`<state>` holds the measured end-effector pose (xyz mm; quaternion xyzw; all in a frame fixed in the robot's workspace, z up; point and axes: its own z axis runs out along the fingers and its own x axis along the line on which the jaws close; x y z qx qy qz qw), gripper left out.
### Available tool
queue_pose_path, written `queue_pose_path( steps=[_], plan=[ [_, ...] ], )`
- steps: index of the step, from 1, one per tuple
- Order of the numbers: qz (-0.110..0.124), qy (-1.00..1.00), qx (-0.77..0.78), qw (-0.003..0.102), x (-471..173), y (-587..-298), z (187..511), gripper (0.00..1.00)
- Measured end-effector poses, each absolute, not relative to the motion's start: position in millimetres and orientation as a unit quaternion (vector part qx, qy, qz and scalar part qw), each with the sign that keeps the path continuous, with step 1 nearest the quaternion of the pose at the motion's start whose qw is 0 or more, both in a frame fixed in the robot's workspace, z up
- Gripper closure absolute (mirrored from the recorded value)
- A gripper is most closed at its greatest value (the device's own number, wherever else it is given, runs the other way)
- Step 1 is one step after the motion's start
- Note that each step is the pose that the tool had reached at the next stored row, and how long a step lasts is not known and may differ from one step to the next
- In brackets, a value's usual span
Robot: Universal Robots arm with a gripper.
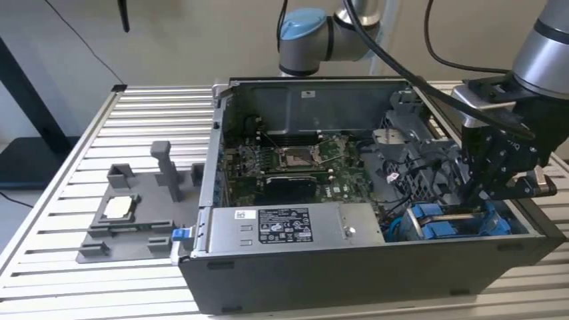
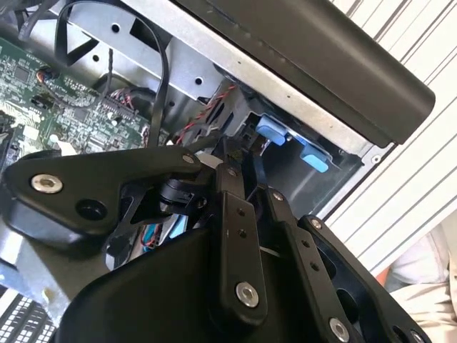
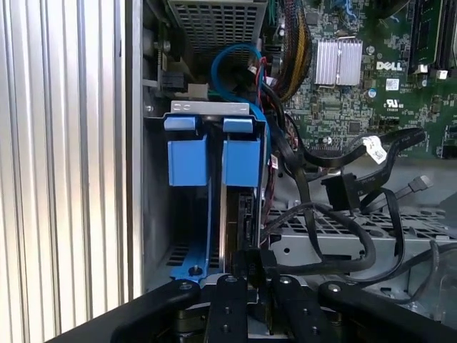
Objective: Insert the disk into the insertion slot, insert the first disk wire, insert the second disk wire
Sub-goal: 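Insert the first disk wire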
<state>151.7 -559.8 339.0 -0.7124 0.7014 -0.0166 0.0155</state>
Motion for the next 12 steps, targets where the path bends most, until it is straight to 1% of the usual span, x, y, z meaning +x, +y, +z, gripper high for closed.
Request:
queue_pose_path(
  steps=[12],
  plan=[
    [-0.015,0.701,-0.712,0.018,152.3,-560.4,329.8,0.81]
  ],
)
